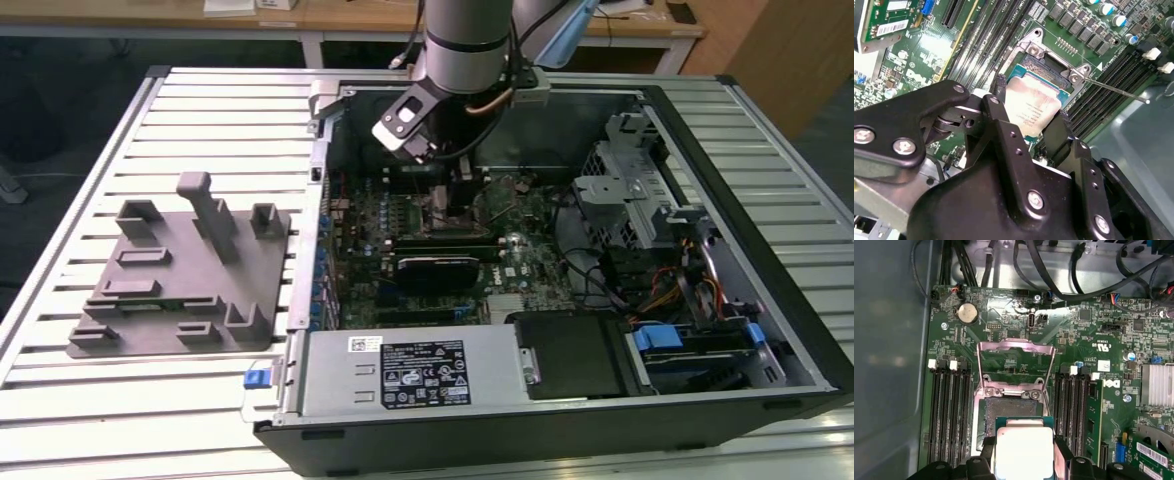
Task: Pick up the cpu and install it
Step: 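Place the cpu into insertion slot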
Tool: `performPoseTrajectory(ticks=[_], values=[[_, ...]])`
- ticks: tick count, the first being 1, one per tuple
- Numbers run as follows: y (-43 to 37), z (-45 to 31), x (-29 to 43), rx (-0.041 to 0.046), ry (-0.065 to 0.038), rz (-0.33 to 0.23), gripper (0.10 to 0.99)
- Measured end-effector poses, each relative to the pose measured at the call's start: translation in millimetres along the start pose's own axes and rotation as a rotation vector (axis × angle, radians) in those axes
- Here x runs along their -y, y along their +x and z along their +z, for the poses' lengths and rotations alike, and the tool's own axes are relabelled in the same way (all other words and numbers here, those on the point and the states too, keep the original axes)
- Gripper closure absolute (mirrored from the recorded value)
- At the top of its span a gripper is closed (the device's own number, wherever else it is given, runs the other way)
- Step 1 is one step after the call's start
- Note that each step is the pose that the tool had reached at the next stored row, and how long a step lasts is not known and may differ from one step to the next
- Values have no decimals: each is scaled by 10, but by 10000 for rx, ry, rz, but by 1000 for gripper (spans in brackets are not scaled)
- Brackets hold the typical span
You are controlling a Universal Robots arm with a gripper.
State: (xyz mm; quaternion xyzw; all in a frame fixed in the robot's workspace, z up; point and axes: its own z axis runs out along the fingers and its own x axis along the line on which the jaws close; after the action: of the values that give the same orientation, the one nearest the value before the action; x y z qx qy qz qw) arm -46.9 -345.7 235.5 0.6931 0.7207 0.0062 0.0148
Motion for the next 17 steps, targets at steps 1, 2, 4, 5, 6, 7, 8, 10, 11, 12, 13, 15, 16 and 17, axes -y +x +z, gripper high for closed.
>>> performPoseTrajectory(ticks=[1,2,4,5,6,7,8,10,11,12,13,15,16,17], values=[[0,9,1,10,1,2,545],[0,20,1,17,1,4,545],[0,40,1,32,2,8,545],[0,50,1,40,2,10,545],[0,59,1,49,3,13,545],[1,68,1,58,3,17,545],[1,78,2,64,3,20,545],[1,99,2,82,4,27,545],[1,109,3,93,5,30,545],[1,119,3,100,5,32,545],[2,127,3,102,5,34,545],[2,133,3,104,6,35,545],[3,136,4,104,6,36,545],[7,140,4,104,6,36,545]])
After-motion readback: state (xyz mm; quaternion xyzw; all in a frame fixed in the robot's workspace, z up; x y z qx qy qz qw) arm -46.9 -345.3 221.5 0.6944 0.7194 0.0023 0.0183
